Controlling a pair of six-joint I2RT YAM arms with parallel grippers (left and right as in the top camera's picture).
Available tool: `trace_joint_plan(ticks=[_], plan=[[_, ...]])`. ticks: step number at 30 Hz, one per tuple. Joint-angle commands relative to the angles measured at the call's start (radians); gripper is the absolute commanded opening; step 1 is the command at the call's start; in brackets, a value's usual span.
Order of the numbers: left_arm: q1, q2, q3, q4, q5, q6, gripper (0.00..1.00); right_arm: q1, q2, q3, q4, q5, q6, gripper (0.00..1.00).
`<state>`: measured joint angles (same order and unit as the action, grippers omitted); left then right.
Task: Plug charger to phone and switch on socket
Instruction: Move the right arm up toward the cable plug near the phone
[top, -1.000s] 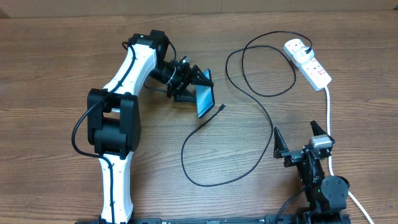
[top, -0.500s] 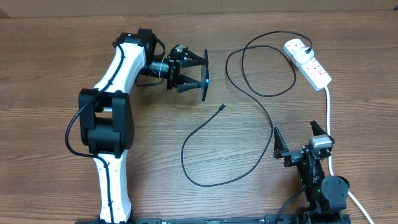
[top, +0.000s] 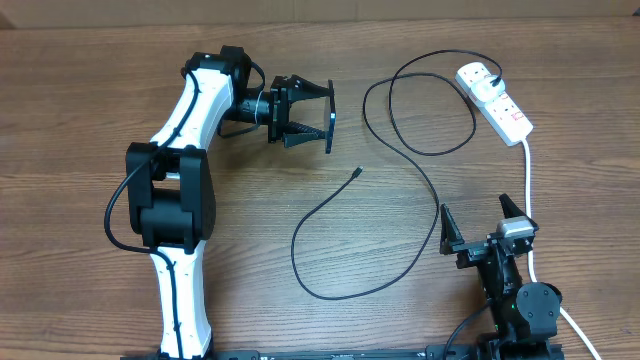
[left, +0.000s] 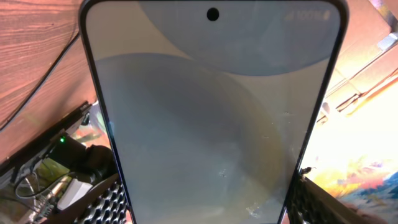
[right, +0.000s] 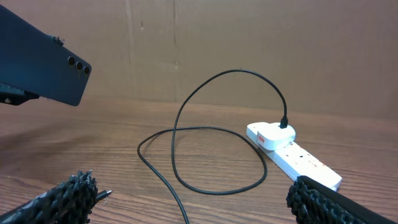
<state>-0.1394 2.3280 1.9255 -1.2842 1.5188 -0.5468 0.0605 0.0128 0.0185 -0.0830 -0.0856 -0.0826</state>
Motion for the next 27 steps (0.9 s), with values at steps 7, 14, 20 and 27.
trace_joint_plan(ticks=[7, 14, 20, 27], plan=[[0.003, 0.006, 0.03, -0.002, 0.063, -0.033, 0.66, 0.005, -0.009, -0.01, 0.018, -0.121, 0.075, 1.0], [0.003, 0.006, 0.03, -0.001, 0.063, -0.032, 0.67, 0.005, -0.009, -0.01, 0.142, -0.792, 0.656, 1.0], [0.003, 0.006, 0.03, -0.002, 0.063, -0.029, 0.67, 0.005, -0.009, -0.009, 0.558, -0.79, 1.002, 1.0], [0.003, 0.006, 0.03, -0.002, 0.062, -0.029, 0.67, 0.003, 0.009, 0.214, 0.689, -0.726, 0.932, 1.0]])
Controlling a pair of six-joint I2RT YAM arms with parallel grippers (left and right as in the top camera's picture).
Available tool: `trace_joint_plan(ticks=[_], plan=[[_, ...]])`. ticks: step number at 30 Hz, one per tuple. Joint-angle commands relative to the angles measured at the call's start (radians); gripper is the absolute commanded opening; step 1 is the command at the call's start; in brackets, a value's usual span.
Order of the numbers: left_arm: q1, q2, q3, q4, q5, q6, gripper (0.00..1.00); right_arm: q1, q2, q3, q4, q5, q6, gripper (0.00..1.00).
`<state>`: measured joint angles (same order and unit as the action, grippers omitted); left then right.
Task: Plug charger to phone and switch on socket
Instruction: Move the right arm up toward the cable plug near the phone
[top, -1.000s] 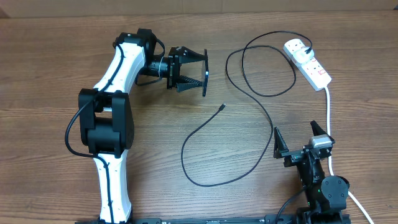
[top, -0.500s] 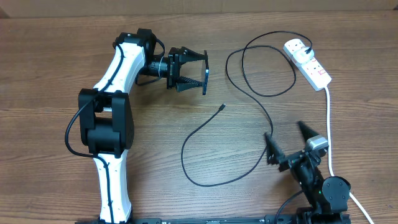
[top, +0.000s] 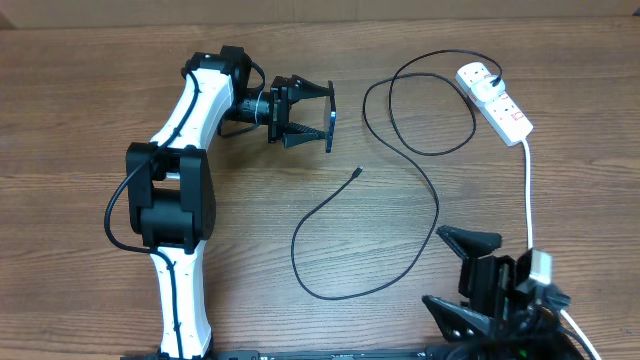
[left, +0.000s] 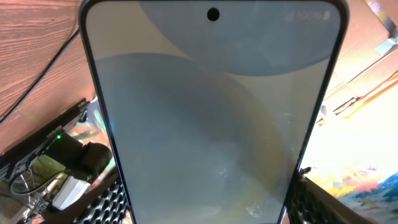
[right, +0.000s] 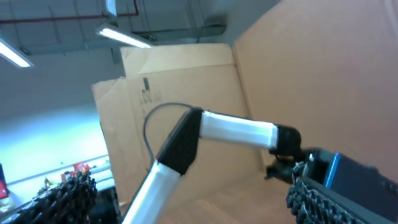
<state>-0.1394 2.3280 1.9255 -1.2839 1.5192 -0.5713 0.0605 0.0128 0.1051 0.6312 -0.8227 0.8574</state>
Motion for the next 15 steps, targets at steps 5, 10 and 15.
trace_joint_plan(ticks=[5, 10, 15], plan=[[0.002, 0.006, 0.03, -0.002, 0.062, -0.005, 0.66, 0.001, 0.149, 0.484, -0.457, 0.037, -0.351, 1.0], [0.003, 0.006, 0.03, -0.002, 0.062, -0.005, 0.66, 0.001, 0.423, 0.887, -1.01, 0.168, -0.577, 1.0], [0.002, 0.006, 0.03, -0.002, 0.06, -0.004, 0.66, 0.003, 0.734, 1.21, -1.532, 0.273, -0.605, 1.0]])
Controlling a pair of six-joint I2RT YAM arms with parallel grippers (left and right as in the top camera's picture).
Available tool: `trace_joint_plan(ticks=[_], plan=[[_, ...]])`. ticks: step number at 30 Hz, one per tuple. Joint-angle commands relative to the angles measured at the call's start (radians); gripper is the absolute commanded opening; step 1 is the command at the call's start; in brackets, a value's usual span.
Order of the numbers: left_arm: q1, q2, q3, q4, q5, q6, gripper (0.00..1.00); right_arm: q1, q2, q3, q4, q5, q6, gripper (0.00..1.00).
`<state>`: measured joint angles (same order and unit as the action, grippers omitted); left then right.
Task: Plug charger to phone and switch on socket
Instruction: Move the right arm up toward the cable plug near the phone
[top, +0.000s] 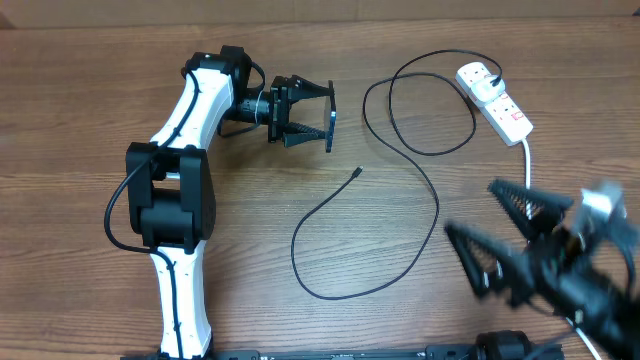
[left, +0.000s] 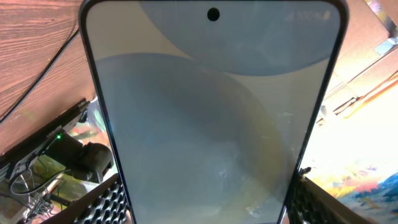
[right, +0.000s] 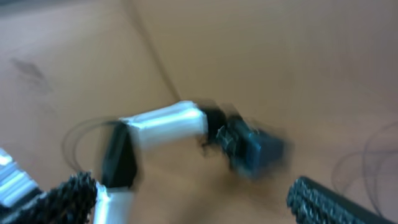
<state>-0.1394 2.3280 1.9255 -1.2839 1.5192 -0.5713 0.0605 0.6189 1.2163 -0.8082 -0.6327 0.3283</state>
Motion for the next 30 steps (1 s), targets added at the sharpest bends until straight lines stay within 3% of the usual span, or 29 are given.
trace_joint_plan(ticks=[1, 5, 6, 9, 12, 15, 17, 22, 30], plan=[[0.001, 0.006, 0.03, -0.002, 0.06, -0.004, 0.66, 0.005, 0.177, 0.129, -0.138, 0.042, -0.076, 1.0], [0.0, 0.006, 0.03, -0.002, 0.06, -0.001, 0.66, 0.007, 0.325, 0.148, -0.163, -0.322, -0.067, 1.0], [0.0, 0.006, 0.03, -0.002, 0.06, 0.005, 0.65, 0.012, 0.36, 0.145, -0.127, -0.41, -0.068, 0.94], [0.0, 0.006, 0.03, -0.002, 0.059, 0.011, 0.65, 0.059, 0.452, 0.148, -0.083, -0.466, -0.068, 0.91], [0.0, 0.006, 0.03, -0.002, 0.059, 0.01, 0.65, 0.163, 0.5, 0.15, -0.123, -0.163, -0.046, 0.92], [0.0, 0.006, 0.03, -0.002, 0.043, 0.01, 0.64, 0.336, 0.544, 0.166, -0.176, 0.308, 0.099, 0.91], [-0.001, 0.006, 0.03, -0.002, 0.028, 0.01, 0.64, 0.417, 0.576, 0.185, -0.201, 0.476, 0.175, 0.91], [-0.012, 0.006, 0.03, -0.003, 0.016, 0.01, 0.63, 0.558, 0.718, 0.285, -0.276, 0.695, 0.232, 0.91], [-0.058, 0.006, 0.03, -0.003, 0.016, -0.006, 0.63, 0.625, 0.933, 0.45, -0.317, 0.851, 0.292, 0.91]])
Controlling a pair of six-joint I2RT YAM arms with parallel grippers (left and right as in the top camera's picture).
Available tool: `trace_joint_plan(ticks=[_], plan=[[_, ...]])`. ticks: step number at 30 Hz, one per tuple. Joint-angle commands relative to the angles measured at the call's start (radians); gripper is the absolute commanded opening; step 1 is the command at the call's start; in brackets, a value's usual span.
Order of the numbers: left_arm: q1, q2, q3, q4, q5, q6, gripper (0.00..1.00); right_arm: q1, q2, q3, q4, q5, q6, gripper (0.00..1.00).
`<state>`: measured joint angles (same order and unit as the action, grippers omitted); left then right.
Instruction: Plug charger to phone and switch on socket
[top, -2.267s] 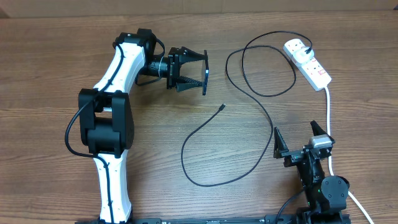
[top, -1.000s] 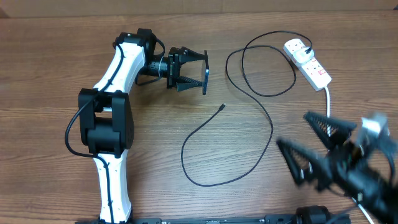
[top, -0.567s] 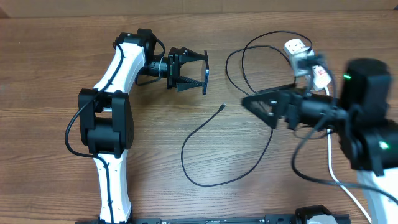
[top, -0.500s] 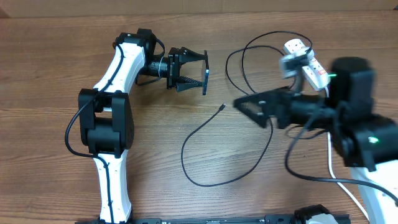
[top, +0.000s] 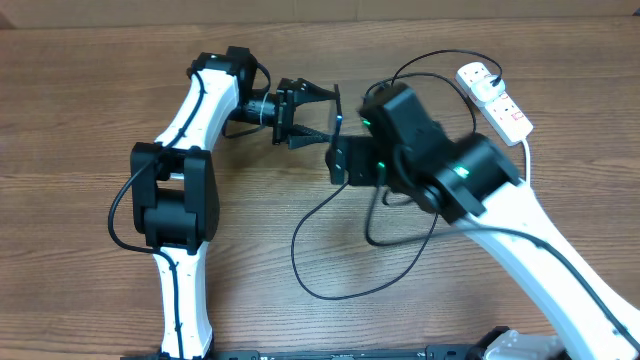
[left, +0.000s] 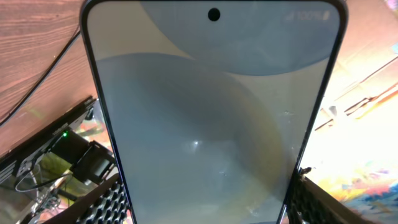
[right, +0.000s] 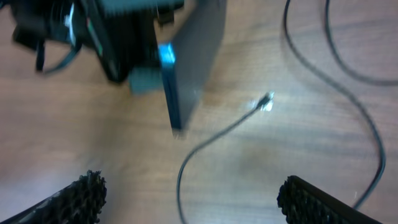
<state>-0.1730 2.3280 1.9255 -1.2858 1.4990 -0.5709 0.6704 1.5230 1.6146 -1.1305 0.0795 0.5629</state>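
My left gripper (top: 322, 117) is shut on the dark phone (left: 211, 118), held edge-on above the table; its screen fills the left wrist view. In the right wrist view the phone's blue edge (right: 169, 87) shows at upper left. The black cable's free plug (right: 266, 101) lies on the wood just right of the phone. My right gripper (right: 193, 198) hangs open above the cable (right: 186, 168), below the plug, with nothing between its fingers. The white socket strip (top: 503, 108) lies at the back right with the charger adapter (top: 478, 75) in it.
The right arm (top: 450, 175) reaches across the middle of the table and hides the plug in the overhead view. Cable loops (top: 400, 85) lie between the phone and the strip. The strip's white lead (top: 527, 160) runs toward the front right.
My right arm has gone from the front right of the table to the middle, beside the phone. Its open gripper now looks down on the plug. The left arm and phone have hardly moved.
The left gripper has held the phone at the back of the table at every moment. The right gripper was low at the front right edge, facing the strip, then tilted upward, then lifted and blurred over the right side, and now hangs open over the cable's plug end.
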Motion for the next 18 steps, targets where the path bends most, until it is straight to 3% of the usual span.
trace_joint_plan(ticks=[1, 6, 10, 18], plan=[[-0.028, 0.006, 0.03, -0.001, 0.037, -0.009, 0.63, 0.015, 0.039, 0.055, 0.008, 0.174, 0.091, 0.91], [-0.04, 0.006, 0.03, -0.001, 0.039, -0.048, 0.63, 0.015, 0.047, 0.055, 0.053, 0.249, 0.125, 0.86], [-0.043, 0.006, 0.03, -0.001, 0.039, -0.103, 0.64, 0.016, 0.05, 0.054, 0.063, 0.253, 0.126, 0.72], [-0.043, 0.006, 0.03, 0.0, 0.039, -0.142, 0.63, 0.039, 0.081, 0.041, 0.076, 0.263, 0.126, 0.69]])
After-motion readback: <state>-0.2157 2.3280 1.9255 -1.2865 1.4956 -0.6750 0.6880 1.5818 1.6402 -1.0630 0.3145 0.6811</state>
